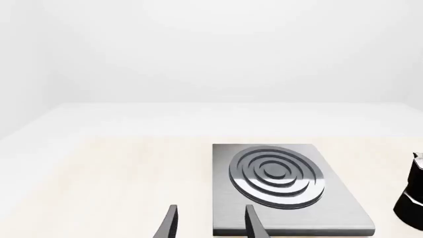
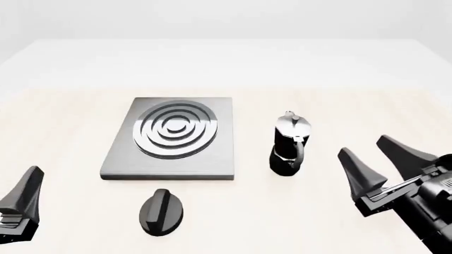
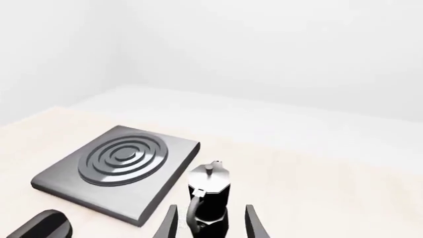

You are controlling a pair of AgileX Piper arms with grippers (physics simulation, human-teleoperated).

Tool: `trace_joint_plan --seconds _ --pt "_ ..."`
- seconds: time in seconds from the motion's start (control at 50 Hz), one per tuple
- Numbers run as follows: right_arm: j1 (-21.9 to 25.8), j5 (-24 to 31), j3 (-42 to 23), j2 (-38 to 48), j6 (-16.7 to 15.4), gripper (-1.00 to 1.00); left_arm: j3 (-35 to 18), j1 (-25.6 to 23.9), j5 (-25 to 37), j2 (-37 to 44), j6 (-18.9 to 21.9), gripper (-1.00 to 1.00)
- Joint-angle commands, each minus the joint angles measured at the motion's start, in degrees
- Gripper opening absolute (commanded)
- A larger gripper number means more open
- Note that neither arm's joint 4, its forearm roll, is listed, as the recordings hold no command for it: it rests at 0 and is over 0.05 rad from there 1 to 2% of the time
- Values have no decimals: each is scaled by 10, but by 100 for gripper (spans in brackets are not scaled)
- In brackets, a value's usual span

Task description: Put the moka pot on the stove.

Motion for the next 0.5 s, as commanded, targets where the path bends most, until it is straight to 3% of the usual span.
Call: trace_joint_plan --seconds 0.02,0.5 --pt "7 -56 2 64 5 100 0 0 0 0 0 100" --pt "20 -168 2 201 18 100 0 0 0 0 0 100"
